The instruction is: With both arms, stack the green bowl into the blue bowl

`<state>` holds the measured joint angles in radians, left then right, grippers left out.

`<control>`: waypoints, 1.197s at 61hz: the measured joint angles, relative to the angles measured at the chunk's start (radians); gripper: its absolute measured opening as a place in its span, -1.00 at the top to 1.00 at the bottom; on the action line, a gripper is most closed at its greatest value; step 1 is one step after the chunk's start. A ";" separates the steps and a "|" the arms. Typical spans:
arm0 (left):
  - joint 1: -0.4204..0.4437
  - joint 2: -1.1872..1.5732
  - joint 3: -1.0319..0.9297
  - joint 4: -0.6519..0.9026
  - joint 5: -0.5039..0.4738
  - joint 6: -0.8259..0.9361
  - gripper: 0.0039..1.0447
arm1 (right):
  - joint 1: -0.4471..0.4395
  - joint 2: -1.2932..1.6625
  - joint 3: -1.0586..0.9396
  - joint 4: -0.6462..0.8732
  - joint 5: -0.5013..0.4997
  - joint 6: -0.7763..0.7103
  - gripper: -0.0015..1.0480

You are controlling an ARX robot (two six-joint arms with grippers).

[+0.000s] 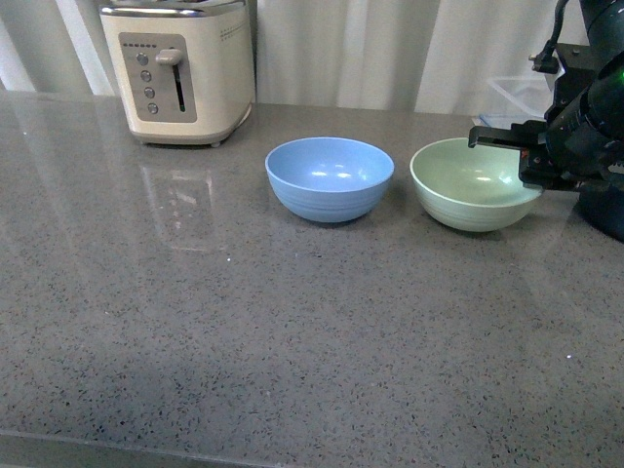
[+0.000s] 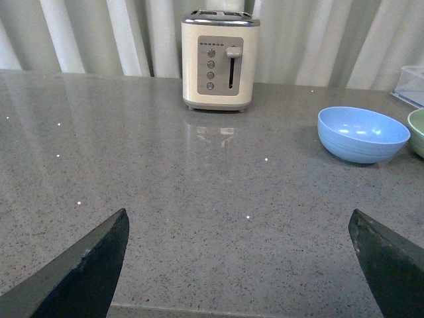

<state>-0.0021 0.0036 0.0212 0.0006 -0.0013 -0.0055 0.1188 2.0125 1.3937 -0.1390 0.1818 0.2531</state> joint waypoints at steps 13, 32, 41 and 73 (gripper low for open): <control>0.000 0.000 0.000 0.000 0.000 0.000 -0.88 | -0.004 -0.055 -0.009 0.000 -0.004 -0.021 0.96; 0.000 0.000 0.000 0.000 0.000 0.000 -0.88 | 0.087 -0.259 -0.001 0.005 -0.051 -0.035 0.96; 0.000 0.000 0.000 0.000 0.000 0.000 -0.88 | 0.169 -0.279 0.019 0.032 -0.056 -0.029 0.96; 0.000 0.000 0.000 0.000 0.000 0.000 -0.88 | 0.306 -0.047 0.162 0.026 -0.018 -0.006 0.96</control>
<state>-0.0021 0.0036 0.0212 0.0006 -0.0013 -0.0055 0.4248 1.9656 1.5555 -0.1127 0.1642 0.2470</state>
